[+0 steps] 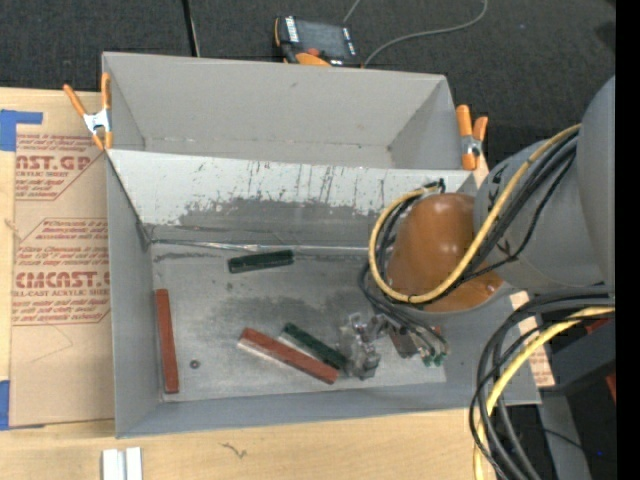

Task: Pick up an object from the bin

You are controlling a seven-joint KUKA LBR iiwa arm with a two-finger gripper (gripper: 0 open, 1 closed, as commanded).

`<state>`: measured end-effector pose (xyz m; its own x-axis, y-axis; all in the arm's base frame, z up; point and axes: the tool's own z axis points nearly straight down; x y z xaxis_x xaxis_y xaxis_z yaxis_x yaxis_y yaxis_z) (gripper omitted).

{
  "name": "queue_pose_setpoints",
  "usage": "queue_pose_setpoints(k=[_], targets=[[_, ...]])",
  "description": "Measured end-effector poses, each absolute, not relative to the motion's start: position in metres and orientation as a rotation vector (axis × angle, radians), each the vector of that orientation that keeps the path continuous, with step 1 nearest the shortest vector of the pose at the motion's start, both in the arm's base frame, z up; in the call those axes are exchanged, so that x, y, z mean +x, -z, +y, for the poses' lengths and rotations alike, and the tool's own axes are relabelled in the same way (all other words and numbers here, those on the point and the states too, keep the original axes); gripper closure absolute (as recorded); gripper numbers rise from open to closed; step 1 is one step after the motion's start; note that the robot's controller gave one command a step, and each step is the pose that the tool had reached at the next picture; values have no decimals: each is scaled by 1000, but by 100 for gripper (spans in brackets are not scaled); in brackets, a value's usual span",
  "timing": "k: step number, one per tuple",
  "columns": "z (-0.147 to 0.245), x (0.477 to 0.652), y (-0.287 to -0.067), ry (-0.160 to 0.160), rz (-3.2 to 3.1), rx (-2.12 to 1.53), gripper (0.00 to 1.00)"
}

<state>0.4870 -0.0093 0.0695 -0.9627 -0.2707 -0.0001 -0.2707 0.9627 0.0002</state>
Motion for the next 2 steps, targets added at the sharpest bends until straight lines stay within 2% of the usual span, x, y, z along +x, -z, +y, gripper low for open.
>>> queue_pose_setpoints(k=[1, 2], targets=[[-9, 490, -71, 1, 3102, -427, 0], [42, 488, -71, -1, 3088, -500, 0]])
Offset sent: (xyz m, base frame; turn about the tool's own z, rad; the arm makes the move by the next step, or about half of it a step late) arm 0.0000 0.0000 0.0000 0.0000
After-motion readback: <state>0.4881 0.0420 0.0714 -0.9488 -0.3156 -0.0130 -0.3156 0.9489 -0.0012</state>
